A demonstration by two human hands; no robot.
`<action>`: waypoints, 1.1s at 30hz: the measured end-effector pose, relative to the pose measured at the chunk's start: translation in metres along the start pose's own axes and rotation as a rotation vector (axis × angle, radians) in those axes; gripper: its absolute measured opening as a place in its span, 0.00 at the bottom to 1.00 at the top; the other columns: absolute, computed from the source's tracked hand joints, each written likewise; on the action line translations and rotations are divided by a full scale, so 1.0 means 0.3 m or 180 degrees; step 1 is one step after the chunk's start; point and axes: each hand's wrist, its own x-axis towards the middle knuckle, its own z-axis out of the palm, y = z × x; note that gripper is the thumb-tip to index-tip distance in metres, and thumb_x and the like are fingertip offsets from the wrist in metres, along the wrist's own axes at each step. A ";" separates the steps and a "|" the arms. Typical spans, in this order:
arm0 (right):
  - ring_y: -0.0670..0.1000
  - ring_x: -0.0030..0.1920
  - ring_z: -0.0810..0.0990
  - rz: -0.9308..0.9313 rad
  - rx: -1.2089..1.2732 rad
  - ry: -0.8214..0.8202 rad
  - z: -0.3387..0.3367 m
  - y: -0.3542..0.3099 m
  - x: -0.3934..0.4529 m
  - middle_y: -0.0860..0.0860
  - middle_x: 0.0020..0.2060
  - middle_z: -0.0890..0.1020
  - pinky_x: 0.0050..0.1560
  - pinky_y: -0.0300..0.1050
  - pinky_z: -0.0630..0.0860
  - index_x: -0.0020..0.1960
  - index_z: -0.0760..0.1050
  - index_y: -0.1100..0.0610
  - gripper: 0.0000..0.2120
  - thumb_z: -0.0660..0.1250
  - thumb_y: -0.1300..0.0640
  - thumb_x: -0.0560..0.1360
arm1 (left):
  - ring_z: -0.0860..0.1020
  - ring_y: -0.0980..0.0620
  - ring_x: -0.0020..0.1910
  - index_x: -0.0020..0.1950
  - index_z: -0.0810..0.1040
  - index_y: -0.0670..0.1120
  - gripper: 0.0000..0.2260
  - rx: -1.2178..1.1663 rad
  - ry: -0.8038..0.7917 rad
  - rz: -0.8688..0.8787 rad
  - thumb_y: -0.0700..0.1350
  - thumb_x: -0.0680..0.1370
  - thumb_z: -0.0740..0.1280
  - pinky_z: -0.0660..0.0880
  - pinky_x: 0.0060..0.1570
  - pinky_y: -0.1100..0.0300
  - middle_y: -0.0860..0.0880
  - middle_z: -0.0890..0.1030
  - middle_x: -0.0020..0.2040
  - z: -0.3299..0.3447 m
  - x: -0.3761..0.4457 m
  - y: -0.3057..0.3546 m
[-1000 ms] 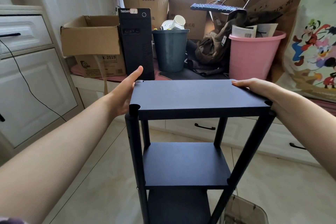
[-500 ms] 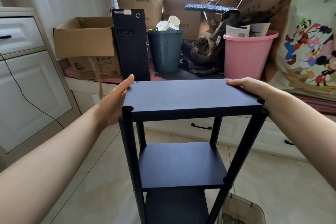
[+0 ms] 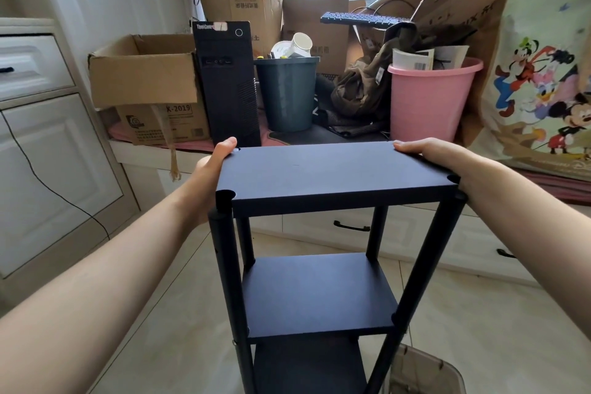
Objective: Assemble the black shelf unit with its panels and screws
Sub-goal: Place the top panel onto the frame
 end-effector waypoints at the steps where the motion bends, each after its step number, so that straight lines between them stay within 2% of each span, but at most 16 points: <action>1: 0.47 0.26 0.78 0.0002 -0.0005 -0.0003 -0.002 0.001 0.001 0.52 0.34 0.82 0.38 0.39 0.71 0.45 0.80 0.58 0.16 0.66 0.45 0.79 | 0.84 0.55 0.34 0.49 0.77 0.49 0.16 0.0025 0.0020 -0.0010 0.61 0.80 0.63 0.77 0.30 0.66 0.50 0.84 0.38 0.001 -0.002 0.002; 4: 0.48 0.27 0.78 0.0031 0.0006 -0.0002 -0.002 0.003 0.001 0.52 0.35 0.82 0.39 0.40 0.71 0.45 0.80 0.58 0.16 0.66 0.45 0.78 | 0.84 0.54 0.36 0.51 0.77 0.48 0.17 0.0115 0.0063 -0.0039 0.62 0.79 0.63 0.78 0.31 0.65 0.48 0.83 0.42 0.002 -0.007 0.007; 9: 0.49 0.30 0.78 0.0004 0.0005 -0.0019 -0.005 0.008 0.000 0.53 0.36 0.82 0.39 0.40 0.70 0.47 0.80 0.58 0.16 0.66 0.45 0.78 | 0.81 0.47 0.50 0.58 0.74 0.48 0.22 0.0161 0.0020 -0.0055 0.65 0.78 0.61 0.75 0.41 0.60 0.44 0.80 0.53 0.021 -0.040 0.018; 11: 0.48 0.28 0.78 -0.0025 0.0006 -0.0030 -0.009 0.008 0.001 0.52 0.35 0.82 0.38 0.40 0.72 0.48 0.80 0.57 0.14 0.65 0.46 0.79 | 0.84 0.51 0.46 0.55 0.74 0.49 0.23 0.0151 -0.0111 -0.0021 0.67 0.77 0.59 0.78 0.38 0.61 0.48 0.84 0.48 0.034 -0.067 0.020; 13: 0.47 0.27 0.79 -0.0050 -0.0024 -0.0079 -0.017 0.007 0.000 0.50 0.34 0.83 0.34 0.38 0.75 0.48 0.80 0.55 0.12 0.64 0.47 0.80 | 0.84 0.60 0.39 0.52 0.74 0.51 0.21 0.0259 -0.0241 0.0095 0.66 0.78 0.55 0.78 0.32 0.68 0.57 0.85 0.37 0.034 -0.097 0.014; 15: 0.48 0.29 0.79 -0.0022 -0.0064 -0.0147 -0.027 0.005 0.000 0.52 0.37 0.83 0.38 0.39 0.74 0.49 0.80 0.54 0.12 0.64 0.46 0.80 | 0.83 0.62 0.39 0.52 0.73 0.52 0.23 0.0365 -0.0371 0.0185 0.68 0.76 0.51 0.77 0.33 0.71 0.61 0.84 0.35 0.025 -0.115 0.008; 17: 0.50 0.32 0.78 0.0038 -0.0109 -0.0174 -0.029 0.003 -0.003 0.54 0.41 0.81 0.41 0.41 0.71 0.51 0.80 0.58 0.16 0.65 0.45 0.79 | 0.83 0.63 0.39 0.53 0.73 0.52 0.24 0.0397 -0.0380 0.0223 0.68 0.74 0.51 0.76 0.33 0.71 0.61 0.84 0.36 0.017 -0.119 0.007; 20: 0.53 0.36 0.78 0.0020 -0.0101 -0.0123 -0.023 0.002 -0.006 0.56 0.43 0.81 0.42 0.41 0.72 0.52 0.79 0.60 0.18 0.65 0.44 0.78 | 0.82 0.62 0.33 0.51 0.72 0.50 0.17 0.0394 -0.0218 0.0198 0.61 0.83 0.52 0.75 0.28 0.70 0.59 0.82 0.31 0.021 -0.090 0.002; 22: 0.50 0.30 0.81 0.0005 -0.0074 -0.0098 -0.023 0.003 -0.004 0.53 0.36 0.84 0.35 0.37 0.76 0.49 0.80 0.59 0.16 0.65 0.45 0.79 | 0.82 0.60 0.30 0.49 0.72 0.48 0.16 0.0331 -0.0055 0.0164 0.58 0.84 0.55 0.76 0.27 0.68 0.56 0.82 0.29 0.028 -0.077 -0.001; 24: 0.46 0.25 0.80 -0.0006 -0.0076 -0.0065 -0.023 0.001 -0.002 0.49 0.30 0.84 0.28 0.33 0.75 0.46 0.80 0.58 0.15 0.65 0.46 0.79 | 0.82 0.59 0.29 0.48 0.73 0.47 0.15 0.0301 0.0083 0.0194 0.57 0.84 0.56 0.76 0.27 0.68 0.55 0.82 0.28 0.026 -0.063 -0.009; 26: 0.45 0.24 0.79 0.0003 -0.0131 -0.0035 -0.024 -0.001 0.000 0.49 0.29 0.83 0.27 0.33 0.74 0.46 0.80 0.58 0.16 0.65 0.45 0.79 | 0.82 0.58 0.29 0.48 0.73 0.48 0.15 0.0292 0.0119 0.0215 0.57 0.84 0.57 0.77 0.28 0.68 0.55 0.82 0.29 0.022 -0.057 -0.011; 28: 0.48 0.29 0.80 -0.0016 -0.0295 0.0018 -0.022 -0.002 0.000 0.51 0.34 0.84 0.35 0.37 0.75 0.49 0.80 0.59 0.18 0.66 0.43 0.78 | 0.82 0.58 0.28 0.48 0.73 0.48 0.15 0.0290 0.0171 0.0175 0.57 0.84 0.57 0.77 0.27 0.67 0.55 0.82 0.28 0.021 -0.056 -0.009; 30: 0.53 0.38 0.79 -0.0073 -0.0465 0.0147 -0.025 0.002 0.002 0.56 0.46 0.84 0.48 0.44 0.73 0.55 0.81 0.61 0.22 0.68 0.41 0.76 | 0.82 0.58 0.29 0.48 0.73 0.48 0.15 0.0334 0.0185 0.0159 0.57 0.84 0.56 0.77 0.28 0.67 0.55 0.82 0.28 0.022 -0.057 -0.006; 31: 0.54 0.41 0.78 -0.0094 -0.0505 0.0189 -0.024 0.002 0.000 0.57 0.50 0.83 0.50 0.46 0.72 0.57 0.80 0.61 0.24 0.68 0.40 0.75 | 0.82 0.58 0.29 0.49 0.73 0.47 0.15 0.0377 0.0171 0.0158 0.57 0.84 0.56 0.76 0.29 0.67 0.55 0.82 0.29 0.023 -0.060 -0.006; 33: 0.54 0.40 0.78 -0.0113 -0.0523 0.0198 -0.023 0.001 0.001 0.57 0.50 0.82 0.48 0.45 0.71 0.56 0.80 0.61 0.24 0.68 0.40 0.75 | 0.82 0.58 0.30 0.50 0.74 0.47 0.15 0.0475 0.0203 0.0125 0.57 0.84 0.56 0.77 0.29 0.68 0.53 0.83 0.32 0.028 -0.072 0.005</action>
